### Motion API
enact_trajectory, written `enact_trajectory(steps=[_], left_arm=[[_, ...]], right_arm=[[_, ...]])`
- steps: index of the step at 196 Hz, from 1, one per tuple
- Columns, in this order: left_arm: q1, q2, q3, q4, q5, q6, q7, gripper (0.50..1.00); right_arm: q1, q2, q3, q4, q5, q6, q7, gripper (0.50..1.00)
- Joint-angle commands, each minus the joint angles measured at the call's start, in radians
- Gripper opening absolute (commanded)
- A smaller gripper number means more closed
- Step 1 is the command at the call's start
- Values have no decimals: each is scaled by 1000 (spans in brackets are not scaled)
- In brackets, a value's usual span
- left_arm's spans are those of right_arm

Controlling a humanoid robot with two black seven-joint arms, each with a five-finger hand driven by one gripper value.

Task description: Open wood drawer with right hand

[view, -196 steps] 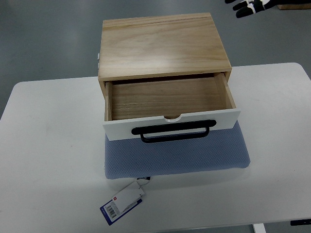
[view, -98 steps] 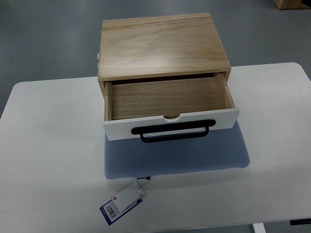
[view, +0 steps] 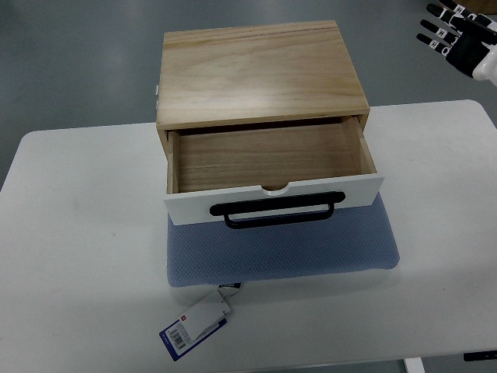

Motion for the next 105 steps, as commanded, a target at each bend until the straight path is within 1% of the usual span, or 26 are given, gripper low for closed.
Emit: enact_trajectory(steps=[1,12,23,24,38,48,49,51,105], left_arm=[[0,0,0,0,0,0,0,1000],[0,0,0,0,0,0,0,1000],[0,0,0,0,0,0,0,1000],[0,0,0,0,0,0,0,1000],[0,0,0,0,0,0,0,1000],[0,0,0,0,0,0,0,1000],[0,0,0,0,0,0,0,1000],[0,0,0,0,0,0,0,1000],[0,0,0,0,0,0,1,1000]], right_arm=[[-34,33,12,-18,-17,0,66,934],[-67,47,10,-20,-17,0,106,934],[-67,47,10,-20,-17,0,106,934],[-92,59,7,-21,-17,0,139,934],[-118,84,-5,-23,-17,-2,182,934],[-118,84,-5,-23,-17,-2,182,934],[-135,96,-10,-23,-17,0,196,934],[-140,97,-10,-23,-17,0,198,932],[-196,102,-65,-26,-18,0,207,934]])
